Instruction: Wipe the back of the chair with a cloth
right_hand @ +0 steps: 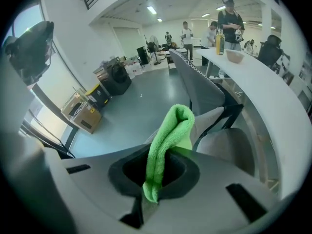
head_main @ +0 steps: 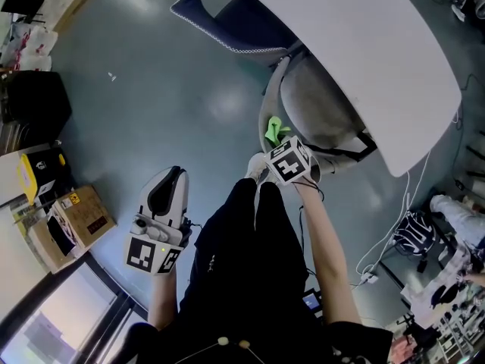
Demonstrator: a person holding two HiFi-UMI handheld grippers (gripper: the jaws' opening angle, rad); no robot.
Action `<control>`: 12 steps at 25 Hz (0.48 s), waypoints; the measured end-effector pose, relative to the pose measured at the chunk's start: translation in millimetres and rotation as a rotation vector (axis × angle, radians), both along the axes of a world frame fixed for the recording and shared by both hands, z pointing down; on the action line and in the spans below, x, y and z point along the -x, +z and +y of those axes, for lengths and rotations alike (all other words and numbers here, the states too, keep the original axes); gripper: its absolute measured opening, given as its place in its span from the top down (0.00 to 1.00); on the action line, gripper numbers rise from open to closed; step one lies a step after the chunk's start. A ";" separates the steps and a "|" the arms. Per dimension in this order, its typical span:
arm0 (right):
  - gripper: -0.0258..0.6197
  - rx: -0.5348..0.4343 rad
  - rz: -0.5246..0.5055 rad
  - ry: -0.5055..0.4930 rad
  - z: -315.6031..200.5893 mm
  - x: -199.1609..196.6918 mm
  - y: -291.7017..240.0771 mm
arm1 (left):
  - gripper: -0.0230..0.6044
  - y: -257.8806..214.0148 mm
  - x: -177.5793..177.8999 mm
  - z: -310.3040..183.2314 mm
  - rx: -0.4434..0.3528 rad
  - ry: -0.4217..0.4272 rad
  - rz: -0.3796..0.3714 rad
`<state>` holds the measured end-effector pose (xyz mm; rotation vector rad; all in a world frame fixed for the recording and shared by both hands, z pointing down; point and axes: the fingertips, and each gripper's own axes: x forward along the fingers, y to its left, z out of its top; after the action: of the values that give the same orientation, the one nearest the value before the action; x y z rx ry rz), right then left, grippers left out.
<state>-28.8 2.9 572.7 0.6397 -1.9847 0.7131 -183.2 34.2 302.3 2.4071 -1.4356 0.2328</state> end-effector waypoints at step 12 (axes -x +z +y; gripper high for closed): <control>0.93 -0.075 -0.011 0.207 -72.1 41.8 -3.8 | 0.91 -14.6 9.8 -4.3 -0.030 -0.024 -0.011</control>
<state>-70.6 -69.2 568.9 0.8979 -1.9813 0.7694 -192.9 29.9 287.7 2.4148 -1.4818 0.2200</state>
